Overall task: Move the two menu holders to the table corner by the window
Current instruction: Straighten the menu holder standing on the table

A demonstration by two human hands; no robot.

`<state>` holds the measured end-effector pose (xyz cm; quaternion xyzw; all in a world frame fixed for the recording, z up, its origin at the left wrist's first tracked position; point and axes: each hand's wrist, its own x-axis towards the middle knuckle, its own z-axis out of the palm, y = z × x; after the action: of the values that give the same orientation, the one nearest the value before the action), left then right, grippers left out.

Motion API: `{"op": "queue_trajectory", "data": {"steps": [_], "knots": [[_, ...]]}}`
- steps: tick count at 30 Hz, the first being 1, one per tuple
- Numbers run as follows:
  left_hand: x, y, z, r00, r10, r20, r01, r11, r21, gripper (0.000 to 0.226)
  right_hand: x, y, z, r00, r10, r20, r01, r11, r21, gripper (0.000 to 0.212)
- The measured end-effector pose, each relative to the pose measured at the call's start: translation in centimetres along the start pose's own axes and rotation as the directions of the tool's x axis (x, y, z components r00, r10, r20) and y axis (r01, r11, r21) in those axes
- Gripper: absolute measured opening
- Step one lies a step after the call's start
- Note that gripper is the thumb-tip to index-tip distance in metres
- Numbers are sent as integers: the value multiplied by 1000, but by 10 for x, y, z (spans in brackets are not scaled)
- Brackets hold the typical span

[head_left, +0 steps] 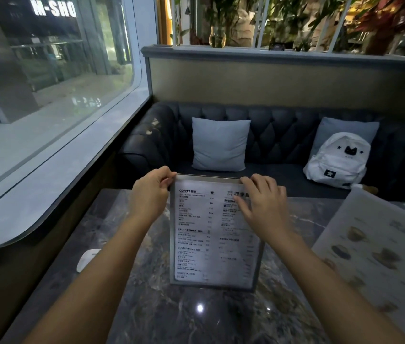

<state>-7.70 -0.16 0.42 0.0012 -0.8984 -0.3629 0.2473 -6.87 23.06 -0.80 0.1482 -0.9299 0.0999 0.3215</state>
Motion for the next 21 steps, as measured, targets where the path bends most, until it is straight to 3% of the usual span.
{"op": "queue_trajectory", "data": {"steps": [10, 13, 16, 21], "knots": [[-5, 4, -5, 996, 51, 74, -58, 994, 95, 6, -3, 1, 0, 1000, 12, 29, -11, 999, -32, 37], [-7, 10, -6, 991, 95, 93, -111, 975, 193, 4, -2, 2, -4, 998, 3, 58, -1, 1000, -30, 39], [-9, 24, -3, 986, 168, 18, -163, 924, 346, 20, -4, 10, -13, 994, -21, 107, 23, 999, -24, 44], [-7, 72, 16, 943, 332, -4, -318, 906, 281, 33, -15, 39, -47, 997, 33, 68, -30, 999, -42, 48]]}}
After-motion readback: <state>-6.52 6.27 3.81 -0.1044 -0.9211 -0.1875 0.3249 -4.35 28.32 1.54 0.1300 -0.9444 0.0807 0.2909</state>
